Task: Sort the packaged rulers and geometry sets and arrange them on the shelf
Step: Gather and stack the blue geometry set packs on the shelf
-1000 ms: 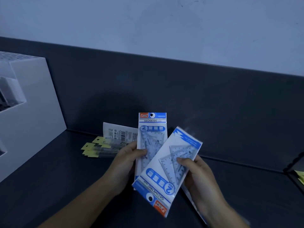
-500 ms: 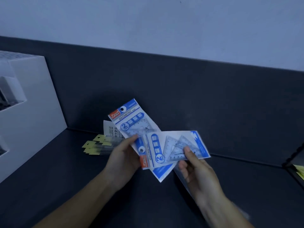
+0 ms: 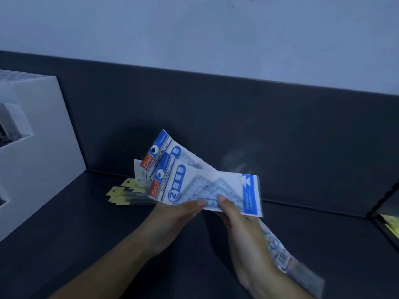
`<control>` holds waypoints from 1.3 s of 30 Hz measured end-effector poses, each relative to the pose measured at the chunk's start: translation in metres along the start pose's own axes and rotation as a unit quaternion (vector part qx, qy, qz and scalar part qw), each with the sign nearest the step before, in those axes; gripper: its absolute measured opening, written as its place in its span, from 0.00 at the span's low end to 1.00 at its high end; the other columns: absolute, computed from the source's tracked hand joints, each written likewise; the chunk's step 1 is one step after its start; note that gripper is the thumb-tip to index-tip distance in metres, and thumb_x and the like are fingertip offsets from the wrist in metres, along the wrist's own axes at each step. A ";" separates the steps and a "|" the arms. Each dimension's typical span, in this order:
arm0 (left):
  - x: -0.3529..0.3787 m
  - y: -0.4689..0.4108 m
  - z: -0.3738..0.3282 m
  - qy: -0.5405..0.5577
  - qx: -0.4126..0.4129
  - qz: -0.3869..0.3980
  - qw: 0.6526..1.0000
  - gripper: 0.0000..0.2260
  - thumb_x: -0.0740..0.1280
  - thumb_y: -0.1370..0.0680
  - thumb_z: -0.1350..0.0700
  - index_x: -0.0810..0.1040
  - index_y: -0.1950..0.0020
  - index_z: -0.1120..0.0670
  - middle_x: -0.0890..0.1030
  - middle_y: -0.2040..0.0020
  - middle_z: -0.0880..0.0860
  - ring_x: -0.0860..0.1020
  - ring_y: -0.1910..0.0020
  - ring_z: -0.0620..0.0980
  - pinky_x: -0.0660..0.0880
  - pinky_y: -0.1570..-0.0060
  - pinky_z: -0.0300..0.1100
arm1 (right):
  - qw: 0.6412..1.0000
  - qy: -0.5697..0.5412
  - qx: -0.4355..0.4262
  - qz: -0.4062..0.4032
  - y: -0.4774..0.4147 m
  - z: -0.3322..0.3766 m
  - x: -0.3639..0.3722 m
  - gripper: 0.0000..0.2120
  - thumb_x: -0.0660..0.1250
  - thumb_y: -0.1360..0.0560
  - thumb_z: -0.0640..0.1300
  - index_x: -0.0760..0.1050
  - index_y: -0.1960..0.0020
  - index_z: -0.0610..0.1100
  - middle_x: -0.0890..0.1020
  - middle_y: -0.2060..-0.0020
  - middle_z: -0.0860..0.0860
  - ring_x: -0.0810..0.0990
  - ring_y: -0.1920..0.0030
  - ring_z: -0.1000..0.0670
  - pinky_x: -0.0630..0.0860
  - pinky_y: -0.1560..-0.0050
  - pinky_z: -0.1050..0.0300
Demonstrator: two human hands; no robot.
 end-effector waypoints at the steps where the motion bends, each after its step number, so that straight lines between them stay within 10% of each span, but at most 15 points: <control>1: 0.000 0.001 0.000 -0.002 -0.005 -0.013 1.000 0.19 0.70 0.29 0.68 0.75 0.40 0.57 0.83 0.45 0.56 0.81 0.46 0.53 0.79 0.52 0.40 | 1.000 0.002 0.007 0.002 0.000 -0.002 0.001 0.14 0.66 0.25 0.44 0.77 0.41 0.42 0.84 0.49 0.47 0.83 0.47 0.47 0.75 0.41 0.48; 8: -0.010 -0.008 -0.003 0.067 0.000 -0.111 0.992 0.15 0.67 0.33 0.65 0.77 0.46 0.59 0.84 0.52 0.57 0.84 0.55 0.53 0.82 0.57 0.45 | 0.995 0.018 0.049 -0.080 -0.007 0.016 -0.002 0.10 0.66 0.26 0.48 0.80 0.58 0.41 0.81 0.70 0.50 0.77 0.75 0.56 0.72 0.72 0.65; 13: -0.009 -0.009 -0.005 0.094 0.004 -0.114 0.989 0.13 0.66 0.32 0.63 0.77 0.47 0.57 0.84 0.52 0.57 0.84 0.56 0.52 0.82 0.60 0.44 | 0.994 0.014 0.025 -0.104 -0.018 0.014 -0.011 0.08 0.65 0.24 0.46 0.78 0.58 0.42 0.81 0.65 0.49 0.77 0.65 0.51 0.71 0.59 0.58; 22: -0.015 -0.013 -0.007 0.062 0.035 -0.145 0.987 0.15 0.65 0.29 0.58 0.77 0.43 0.54 0.84 0.49 0.55 0.83 0.52 0.52 0.81 0.52 0.48 | 0.945 0.310 0.002 0.107 -0.004 0.015 -0.004 0.15 0.71 0.29 0.51 0.79 0.70 0.42 0.79 0.71 0.54 0.76 0.65 0.56 0.69 0.58 0.65; 25: -0.022 -0.013 -0.011 0.084 0.026 -0.177 0.980 0.17 0.68 0.32 0.58 0.78 0.43 0.52 0.85 0.52 0.54 0.83 0.55 0.51 0.79 0.53 0.49 | 0.803 0.583 -0.104 0.070 -0.019 0.044 -0.033 0.21 0.67 0.31 0.63 0.77 0.68 0.47 0.75 0.73 0.54 0.72 0.70 0.60 0.67 0.66 0.64; 27: -0.028 -0.014 -0.013 0.117 0.001 -0.187 0.975 0.14 0.67 0.30 0.59 0.79 0.45 0.52 0.85 0.55 0.53 0.83 0.57 0.52 0.76 0.53 0.50 | 0.649 0.756 -0.057 0.054 -0.032 0.052 -0.059 0.18 0.64 0.32 0.68 0.72 0.65 0.53 0.74 0.67 0.56 0.74 0.64 0.58 0.67 0.66 0.62; 29: -0.029 -0.016 -0.012 0.139 -0.028 -0.189 0.972 0.09 0.64 0.25 0.59 0.79 0.48 0.52 0.85 0.56 0.53 0.82 0.57 0.53 0.76 0.53 0.51 | 0.582 0.811 0.029 0.052 -0.045 0.048 -0.082 0.21 0.64 0.33 0.69 0.67 0.64 0.51 0.72 0.64 0.57 0.74 0.61 0.55 0.65 0.68 0.63; 34: -0.030 -0.019 -0.005 0.140 -0.065 -0.209 0.966 0.07 0.65 0.24 0.57 0.80 0.47 0.52 0.85 0.56 0.54 0.81 0.55 0.55 0.76 0.50 0.53 | 0.716 0.683 0.116 0.090 -0.067 0.039 -0.089 0.17 0.75 0.35 0.57 0.74 0.71 0.48 0.77 0.76 0.57 0.75 0.72 0.59 0.66 0.72 0.68; 39: -0.035 -0.017 -0.005 0.137 -0.069 -0.221 0.963 0.07 0.64 0.23 0.57 0.79 0.48 0.50 0.85 0.59 0.53 0.82 0.58 0.54 0.76 0.57 0.51 | 0.766 0.608 0.163 0.130 -0.063 0.046 -0.079 0.11 0.75 0.33 0.49 0.76 0.67 0.45 0.81 0.68 0.53 0.78 0.68 0.58 0.70 0.68 0.71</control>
Point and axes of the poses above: each hand's wrist, its own y-axis away from the middle knuckle, its own x-axis out of the palm, z = x × y, the point moved 2 cm from there along -y, towards the middle knuckle
